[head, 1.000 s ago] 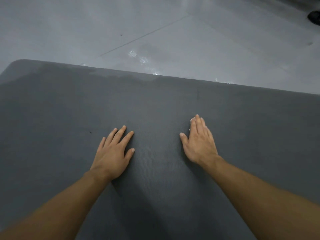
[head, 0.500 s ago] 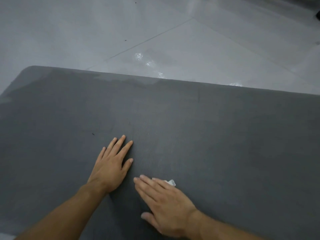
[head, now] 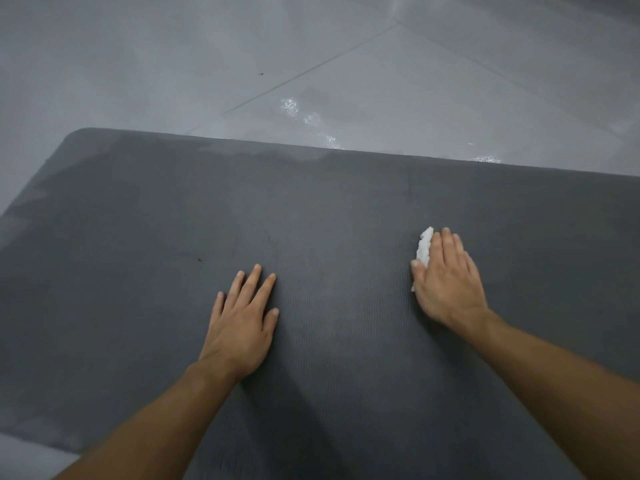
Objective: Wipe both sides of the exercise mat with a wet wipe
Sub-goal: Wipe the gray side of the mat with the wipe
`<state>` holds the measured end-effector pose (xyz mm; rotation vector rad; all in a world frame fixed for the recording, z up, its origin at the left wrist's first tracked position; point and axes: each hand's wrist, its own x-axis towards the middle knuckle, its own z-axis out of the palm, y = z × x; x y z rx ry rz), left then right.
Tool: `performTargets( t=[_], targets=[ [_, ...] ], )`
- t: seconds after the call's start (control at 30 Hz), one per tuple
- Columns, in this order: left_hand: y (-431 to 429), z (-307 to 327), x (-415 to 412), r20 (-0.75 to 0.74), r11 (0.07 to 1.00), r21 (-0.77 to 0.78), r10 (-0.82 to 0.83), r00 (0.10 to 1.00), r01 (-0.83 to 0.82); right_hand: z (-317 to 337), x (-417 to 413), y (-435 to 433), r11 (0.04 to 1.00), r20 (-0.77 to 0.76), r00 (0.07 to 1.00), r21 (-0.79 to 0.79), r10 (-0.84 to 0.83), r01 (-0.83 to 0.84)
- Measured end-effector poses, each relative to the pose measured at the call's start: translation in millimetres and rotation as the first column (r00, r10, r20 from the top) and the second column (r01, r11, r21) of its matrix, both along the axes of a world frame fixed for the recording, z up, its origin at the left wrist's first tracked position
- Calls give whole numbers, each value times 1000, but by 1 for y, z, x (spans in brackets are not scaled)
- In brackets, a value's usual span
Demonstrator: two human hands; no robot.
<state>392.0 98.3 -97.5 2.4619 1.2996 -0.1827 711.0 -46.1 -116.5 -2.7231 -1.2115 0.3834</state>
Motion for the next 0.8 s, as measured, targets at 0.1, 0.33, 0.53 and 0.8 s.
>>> performTargets(
  t=[0.1, 0.33, 0.53, 0.8],
  targets=[
    [-4, -2, -1, 6, 1000, 9, 6, 1000, -6, -4, -29, -8, 975, 6, 982, 117, 188, -187],
    [-10, -1, 3, 9, 999, 23, 31, 999, -31, -6, -130, -39, 689, 51, 695, 101, 717, -718],
    [-11, -1, 2, 51, 999, 6, 40, 998, -40, -3, -110, -34, 701, 127, 696, 15, 706, -713],
    [-28, 1, 8, 14, 999, -27, 42, 999, -42, 6, -38, -5, 943, 74, 940, -55, 333, -329]
  ],
)
